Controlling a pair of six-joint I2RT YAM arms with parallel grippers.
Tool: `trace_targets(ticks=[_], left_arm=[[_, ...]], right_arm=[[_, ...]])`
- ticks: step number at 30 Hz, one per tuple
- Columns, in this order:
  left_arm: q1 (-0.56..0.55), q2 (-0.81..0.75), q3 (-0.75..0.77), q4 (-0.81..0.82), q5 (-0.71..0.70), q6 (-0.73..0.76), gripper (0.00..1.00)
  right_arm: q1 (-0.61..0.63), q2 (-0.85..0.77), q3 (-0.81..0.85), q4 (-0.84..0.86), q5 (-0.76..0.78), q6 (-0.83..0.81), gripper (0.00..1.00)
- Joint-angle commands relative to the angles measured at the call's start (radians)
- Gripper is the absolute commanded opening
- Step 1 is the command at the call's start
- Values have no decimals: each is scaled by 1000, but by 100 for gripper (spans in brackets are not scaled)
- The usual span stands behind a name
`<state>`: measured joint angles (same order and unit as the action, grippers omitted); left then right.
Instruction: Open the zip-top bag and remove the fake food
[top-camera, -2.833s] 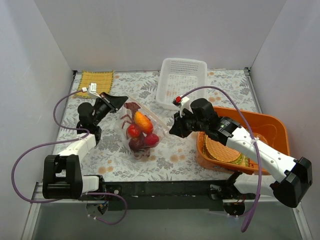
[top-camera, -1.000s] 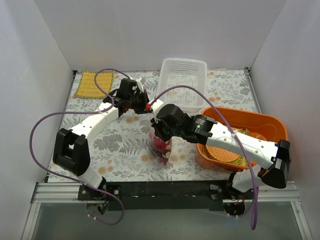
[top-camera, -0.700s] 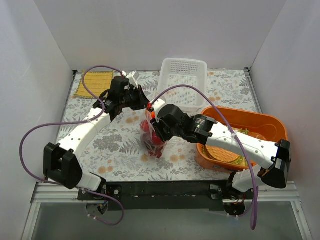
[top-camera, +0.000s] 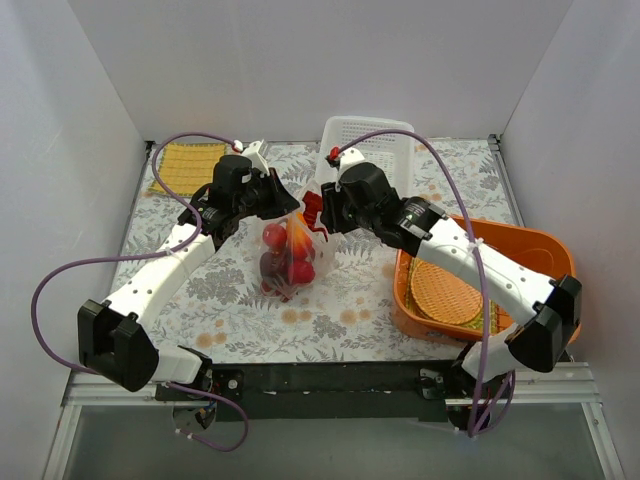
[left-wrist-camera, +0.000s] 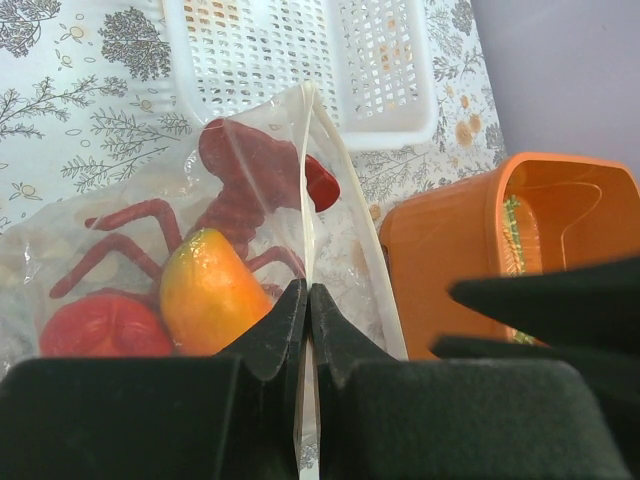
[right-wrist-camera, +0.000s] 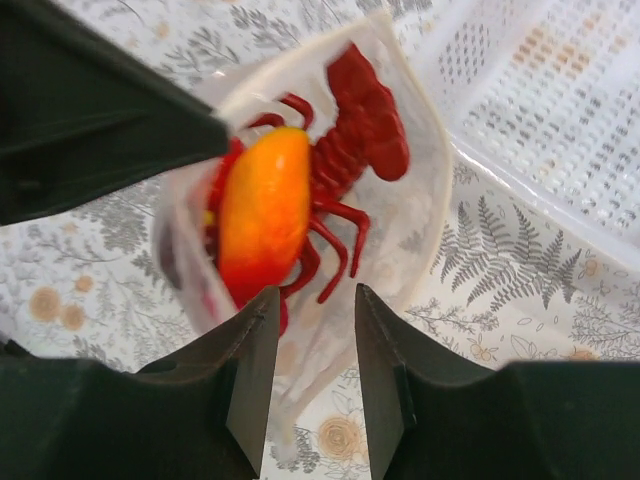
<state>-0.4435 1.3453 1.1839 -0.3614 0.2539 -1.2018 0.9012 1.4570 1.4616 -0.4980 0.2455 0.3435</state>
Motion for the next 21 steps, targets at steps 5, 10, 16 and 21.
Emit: trace_targets(ticks=[5,10,16,21], left_arm=[[-3,-63,3,38,16,2,0],[-3,-52,-18,71,51,-25,0],[-4,-61,-23,119,61,-71,0],[-6,-66,-24,142,77,-96,0]], right_arm=[[-113,58,-119,254,-305,37,48],[-114,97,-152,299,-354,80,56],[-114,154,-184,361,-397,138,65],[-116,198,-182,394,-423,160,73]])
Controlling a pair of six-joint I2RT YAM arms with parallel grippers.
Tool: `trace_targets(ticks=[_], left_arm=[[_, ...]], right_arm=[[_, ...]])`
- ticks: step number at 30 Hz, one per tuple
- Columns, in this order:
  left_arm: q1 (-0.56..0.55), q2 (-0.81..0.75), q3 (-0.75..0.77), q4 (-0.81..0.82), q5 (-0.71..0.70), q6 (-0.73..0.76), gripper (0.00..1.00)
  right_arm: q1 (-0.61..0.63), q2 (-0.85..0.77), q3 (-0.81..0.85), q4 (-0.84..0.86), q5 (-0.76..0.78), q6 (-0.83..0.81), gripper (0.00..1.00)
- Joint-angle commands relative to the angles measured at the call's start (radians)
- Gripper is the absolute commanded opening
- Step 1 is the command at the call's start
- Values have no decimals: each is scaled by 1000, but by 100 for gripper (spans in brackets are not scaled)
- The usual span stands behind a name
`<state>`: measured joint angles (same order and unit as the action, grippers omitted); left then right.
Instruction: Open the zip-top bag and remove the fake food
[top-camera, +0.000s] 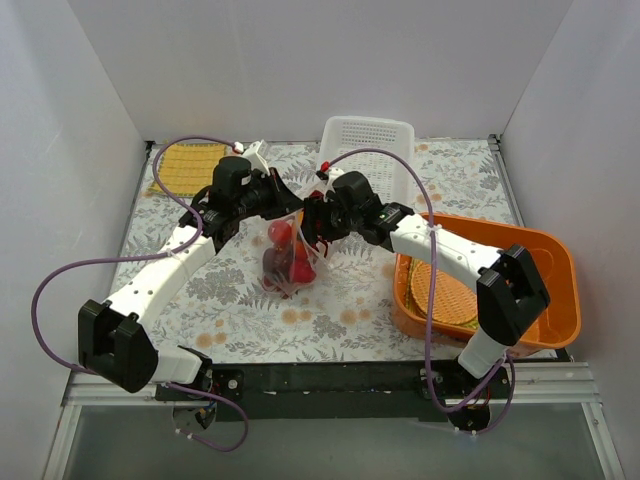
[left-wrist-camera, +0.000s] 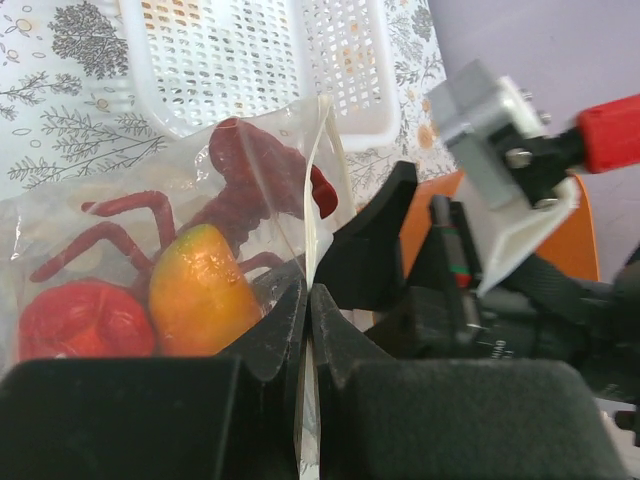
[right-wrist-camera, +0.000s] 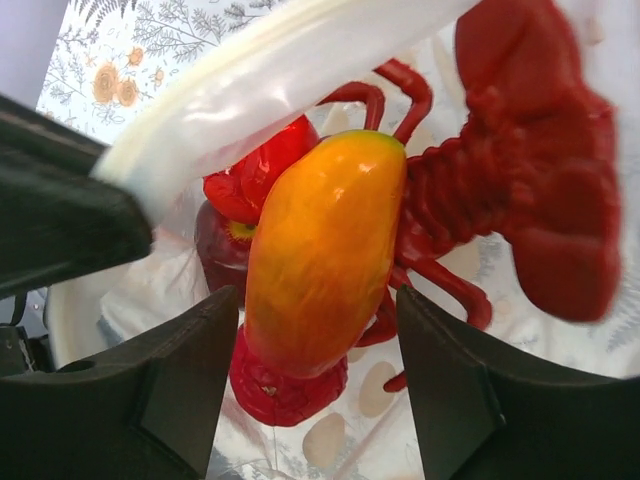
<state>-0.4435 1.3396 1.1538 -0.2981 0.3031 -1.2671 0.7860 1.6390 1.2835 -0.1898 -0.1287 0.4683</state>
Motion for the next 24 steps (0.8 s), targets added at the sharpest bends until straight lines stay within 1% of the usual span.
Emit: trace_targets(ticks=[1,4,7,9,10,12,13,15,16,18,19,21,24], left_arm=[[-6,-59,3,88,31,-34,0],[-8,-57,-6,97,37,-41,0],[-9,-62,-16,100,31,-41,0],[-9,-72,-23,99,2,-41,0],[-9,-79,-25,93,-13,-41,0],[-9,-89,-28,83,-60,-37,0],[-9,-92,-28,67,-79,-31,0],[-9,-95,-31,51,-131,-20,0],[-9,-97,-38,33,-153,-11,0],[-8,-102,-48,16,-194,-2,0],[-8,-103,-52,-1,-240,2,0],[-6,-103,-66,-12,-271,17,0],[-1,-108,-85,-18,-291,25,0]], right_arm=[[-1,19,-7,99,-57,50,73],[-1,42,-3,124,-71,75,77],[-1,67,-3,148,-77,95,78],[-1,77,-7,154,-61,107,72],[-1,79,-12,164,-61,112,64],[-1,79,-18,164,-51,122,51],[1,76,-22,162,-49,124,40],[4,56,-38,165,-37,121,36],[5,45,-42,162,-28,118,32],[10,12,-53,148,-6,106,29],[12,1,-56,141,3,101,25],[18,-36,-70,124,26,92,25],[18,-74,-85,118,41,78,21]])
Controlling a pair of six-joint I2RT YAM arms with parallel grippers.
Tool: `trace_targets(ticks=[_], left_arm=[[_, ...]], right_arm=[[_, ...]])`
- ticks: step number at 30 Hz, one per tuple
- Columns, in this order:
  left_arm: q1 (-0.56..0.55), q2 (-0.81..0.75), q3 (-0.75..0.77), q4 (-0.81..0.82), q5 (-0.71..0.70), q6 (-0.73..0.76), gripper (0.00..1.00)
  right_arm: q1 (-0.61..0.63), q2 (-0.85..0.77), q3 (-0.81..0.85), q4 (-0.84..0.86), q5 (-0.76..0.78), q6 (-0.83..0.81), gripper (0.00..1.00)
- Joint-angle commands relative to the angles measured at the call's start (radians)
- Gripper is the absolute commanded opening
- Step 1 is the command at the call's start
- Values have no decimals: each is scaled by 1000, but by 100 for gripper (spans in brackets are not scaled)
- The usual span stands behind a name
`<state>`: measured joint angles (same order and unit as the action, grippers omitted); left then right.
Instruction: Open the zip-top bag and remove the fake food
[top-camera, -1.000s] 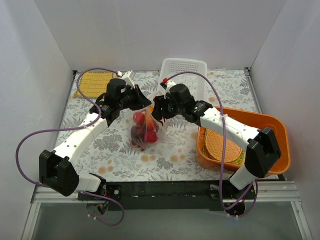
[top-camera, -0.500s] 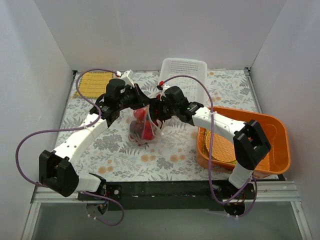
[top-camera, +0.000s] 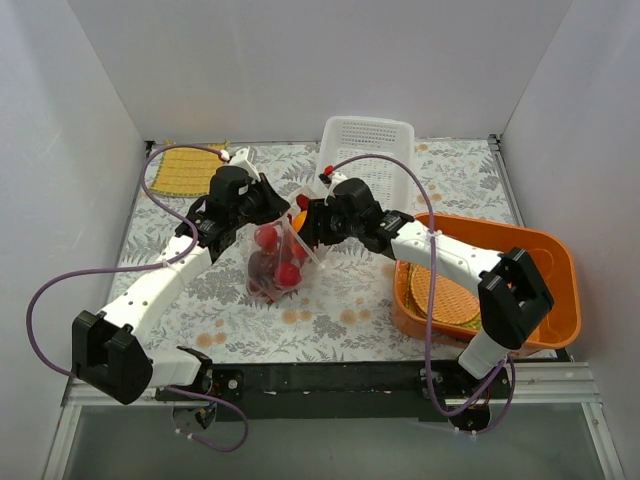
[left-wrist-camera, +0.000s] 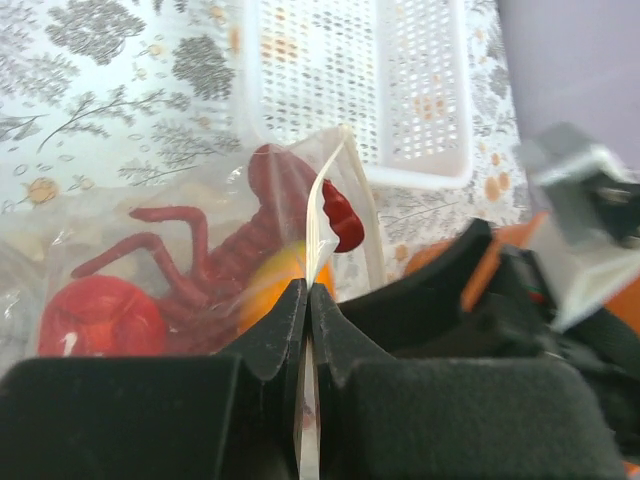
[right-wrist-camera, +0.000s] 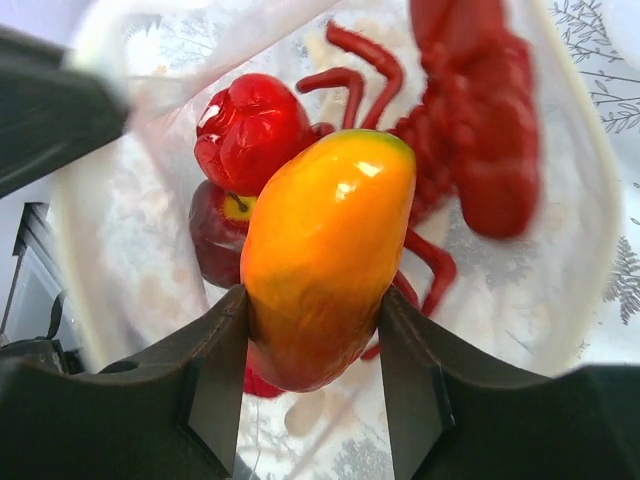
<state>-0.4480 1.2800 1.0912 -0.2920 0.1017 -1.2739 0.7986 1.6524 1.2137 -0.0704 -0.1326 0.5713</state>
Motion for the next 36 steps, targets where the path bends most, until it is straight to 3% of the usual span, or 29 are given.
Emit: trace_targets(ticks=[1,6,15,21,27,30,34,36], left_arm=[[6,-45,-24,-25,-89,34,0],[22,-33,-28,-30,-123,42,0],[81,2,-28,-53,-126,56,0],[86,7,-31,-50,-112,61,0],[86,-5,-28,-23,-39,73,0],[86,2,-19,-21,-14,77,0],[86,2,-16,-22,-7,84,0],[86,5,-14,-21,-2,84,0]], right_arm=[[5,-95,-16,-8,44,-36,20],[7,-135,-5,-42,85,-71,18],[-74,-105,191,-199,198,-192,16],[-188,18,321,-247,260,-243,18],[-274,205,464,-275,264,-269,28],[-309,305,588,-313,268,-275,35],[-318,424,775,-431,268,-309,72],[-318,429,791,-450,265,-315,78]])
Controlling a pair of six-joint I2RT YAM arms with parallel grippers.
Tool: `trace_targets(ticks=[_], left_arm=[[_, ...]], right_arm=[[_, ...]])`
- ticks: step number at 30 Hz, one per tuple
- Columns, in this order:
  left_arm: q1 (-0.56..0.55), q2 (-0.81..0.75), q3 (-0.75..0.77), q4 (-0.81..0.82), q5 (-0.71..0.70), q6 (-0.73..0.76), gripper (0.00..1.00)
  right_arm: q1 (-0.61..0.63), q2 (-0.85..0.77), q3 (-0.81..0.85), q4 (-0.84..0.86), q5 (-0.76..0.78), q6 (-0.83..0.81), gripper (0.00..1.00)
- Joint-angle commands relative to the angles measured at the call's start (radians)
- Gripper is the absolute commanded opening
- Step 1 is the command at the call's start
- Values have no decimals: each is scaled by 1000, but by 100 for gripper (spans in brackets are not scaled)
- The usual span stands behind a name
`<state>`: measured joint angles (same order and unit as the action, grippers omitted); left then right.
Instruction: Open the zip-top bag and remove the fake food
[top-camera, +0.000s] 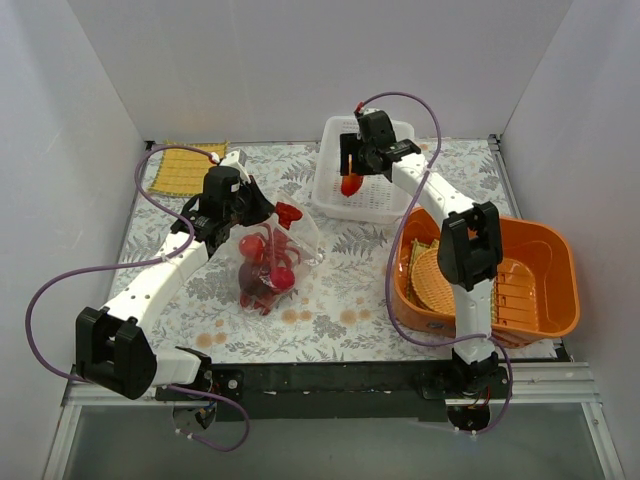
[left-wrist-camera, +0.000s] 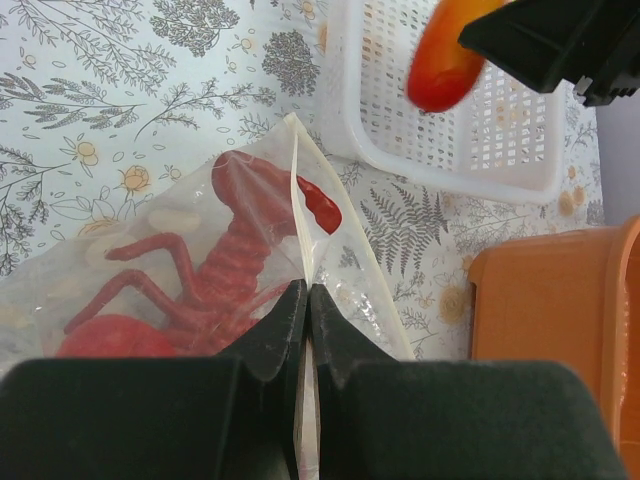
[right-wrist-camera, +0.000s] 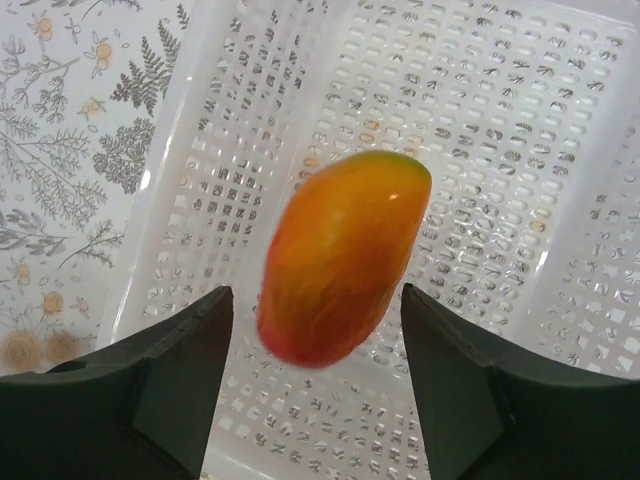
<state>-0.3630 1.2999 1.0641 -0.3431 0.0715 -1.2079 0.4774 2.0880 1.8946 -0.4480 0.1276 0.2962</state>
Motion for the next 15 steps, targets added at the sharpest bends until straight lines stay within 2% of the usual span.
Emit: trace_targets(ticks=[1,6,9,13,15], left_arm=[[1,-14,11,30,27,16,0],[1,-30,11,29,8,13,0],[-1,-42,13,27,-9,21,0],[1,-53,20,33,16,27,0],[1,-56,20,42,24,30,0]], right_arm=[[4,-23,107,-73,-3,-40,83],[23,-123,0,-80,-16,-34,85],[76,-244,-123,-54,0,-25,82],[202,-432,-314,29,-31,33,71],[246,-476,-388,69,-48,55,69]])
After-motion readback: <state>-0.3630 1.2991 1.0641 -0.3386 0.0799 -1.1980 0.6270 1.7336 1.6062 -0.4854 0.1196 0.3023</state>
